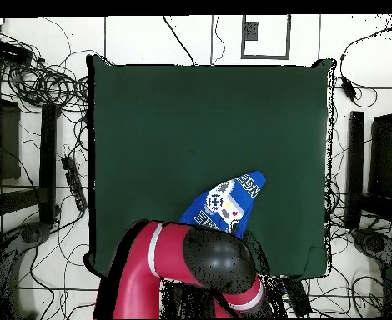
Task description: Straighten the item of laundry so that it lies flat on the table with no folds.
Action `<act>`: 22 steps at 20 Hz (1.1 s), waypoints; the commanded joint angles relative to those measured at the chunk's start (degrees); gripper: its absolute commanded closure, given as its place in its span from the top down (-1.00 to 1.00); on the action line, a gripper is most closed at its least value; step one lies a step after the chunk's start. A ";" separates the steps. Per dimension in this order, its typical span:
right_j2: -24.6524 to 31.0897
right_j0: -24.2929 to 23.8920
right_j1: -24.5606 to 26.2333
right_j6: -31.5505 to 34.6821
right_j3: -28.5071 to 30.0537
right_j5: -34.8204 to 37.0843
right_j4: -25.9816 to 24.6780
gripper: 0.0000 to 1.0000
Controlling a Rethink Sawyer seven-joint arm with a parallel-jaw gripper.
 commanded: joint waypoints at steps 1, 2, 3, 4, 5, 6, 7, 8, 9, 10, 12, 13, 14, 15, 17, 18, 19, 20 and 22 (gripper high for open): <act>11.79 0.93 8.48 8.18 10.81 15.47 2.20 1.00; 11.56 0.82 8.52 8.07 10.49 15.70 1.45 1.00; 11.57 0.94 8.54 8.05 10.58 15.50 1.83 1.00; 11.49 0.88 8.43 7.89 10.34 15.91 1.31 1.00; 11.52 0.91 8.36 7.87 10.26 16.03 1.21 1.00; 11.69 1.12 8.38 8.03 10.42 15.49 2.01 1.00; 11.64 1.03 8.45 8.11 10.32 15.51 1.80 1.00; 11.19 0.51 8.69 8.14 9.59 16.12 -0.06 1.00; 11.07 0.19 8.88 8.27 8.99 16.40 -1.14 1.00; 11.54 0.47 9.16 8.87 9.29 14.99 0.49 1.00; 12.11 0.41 8.96 9.46 10.09 14.82 1.30 1.00; 12.34 0.45 8.79 9.59 10.40 14.86 1.49 1.00; 12.82 0.45 8.66 9.92 10.72 14.86 1.88 1.00; 12.98 0.41 8.64 10.10 10.83 14.85 1.80 1.00; 13.05 0.06 8.44 10.10 10.69 15.83 0.16 1.00; 13.03 0.25 8.34 9.97 10.65 15.68 -0.33 1.00; 12.87 0.64 8.49 9.99 10.51 14.59 -0.50 1.00; 12.61 0.89 8.22 9.31 10.25 15.09 -1.65 1.00; 12.11 0.65 7.05 7.33 9.51 18.96 -6.02 1.00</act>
